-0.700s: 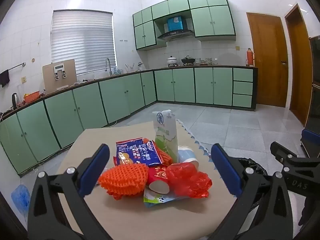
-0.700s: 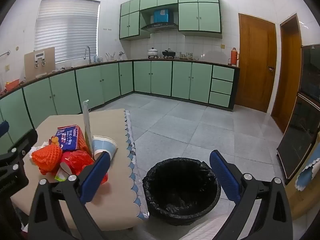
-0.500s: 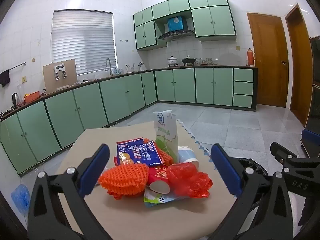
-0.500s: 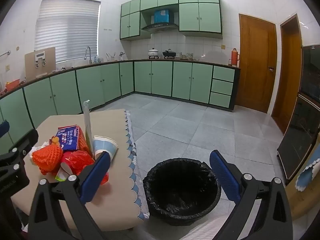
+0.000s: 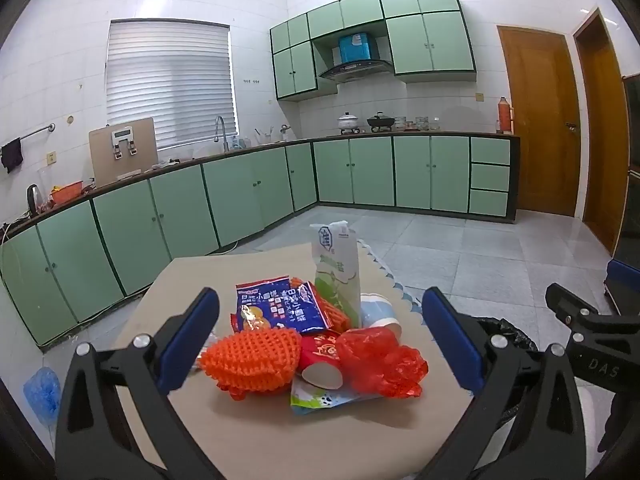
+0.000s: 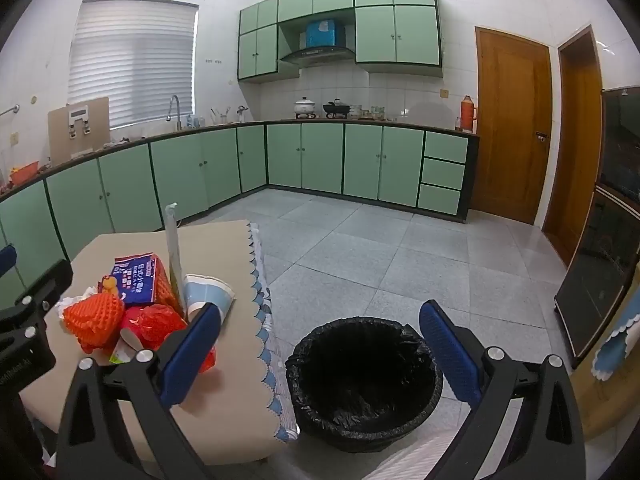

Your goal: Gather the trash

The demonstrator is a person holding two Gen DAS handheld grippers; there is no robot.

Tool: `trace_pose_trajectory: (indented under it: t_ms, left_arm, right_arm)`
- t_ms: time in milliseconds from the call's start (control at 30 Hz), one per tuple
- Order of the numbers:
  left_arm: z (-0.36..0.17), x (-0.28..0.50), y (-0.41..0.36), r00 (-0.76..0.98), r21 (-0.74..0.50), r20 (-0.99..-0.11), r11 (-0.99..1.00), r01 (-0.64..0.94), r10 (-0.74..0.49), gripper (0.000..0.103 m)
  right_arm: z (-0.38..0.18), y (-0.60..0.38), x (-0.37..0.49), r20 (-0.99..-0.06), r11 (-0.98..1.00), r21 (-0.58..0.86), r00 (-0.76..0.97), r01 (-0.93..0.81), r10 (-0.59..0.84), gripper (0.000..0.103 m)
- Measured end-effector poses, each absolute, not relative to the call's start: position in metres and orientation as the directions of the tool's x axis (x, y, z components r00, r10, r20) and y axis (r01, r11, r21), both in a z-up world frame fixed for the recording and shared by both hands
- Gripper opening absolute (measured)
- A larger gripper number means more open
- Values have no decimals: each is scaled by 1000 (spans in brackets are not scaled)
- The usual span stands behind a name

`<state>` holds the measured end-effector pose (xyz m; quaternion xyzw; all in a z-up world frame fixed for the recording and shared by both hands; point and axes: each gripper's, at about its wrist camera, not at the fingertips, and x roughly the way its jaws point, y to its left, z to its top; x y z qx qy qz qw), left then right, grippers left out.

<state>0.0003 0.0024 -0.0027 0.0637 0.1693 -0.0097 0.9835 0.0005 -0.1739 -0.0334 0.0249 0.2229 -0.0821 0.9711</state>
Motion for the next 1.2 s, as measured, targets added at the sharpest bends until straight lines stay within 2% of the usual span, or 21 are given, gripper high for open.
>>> trace_pose_trajectory:
  t_ms: [1200]
  left_arm:
    - [8,-4,5,944,123,-331,992,33,10,98]
  right_arm:
    - [-33,-174,0,-434,985,13,888,172,-149,97]
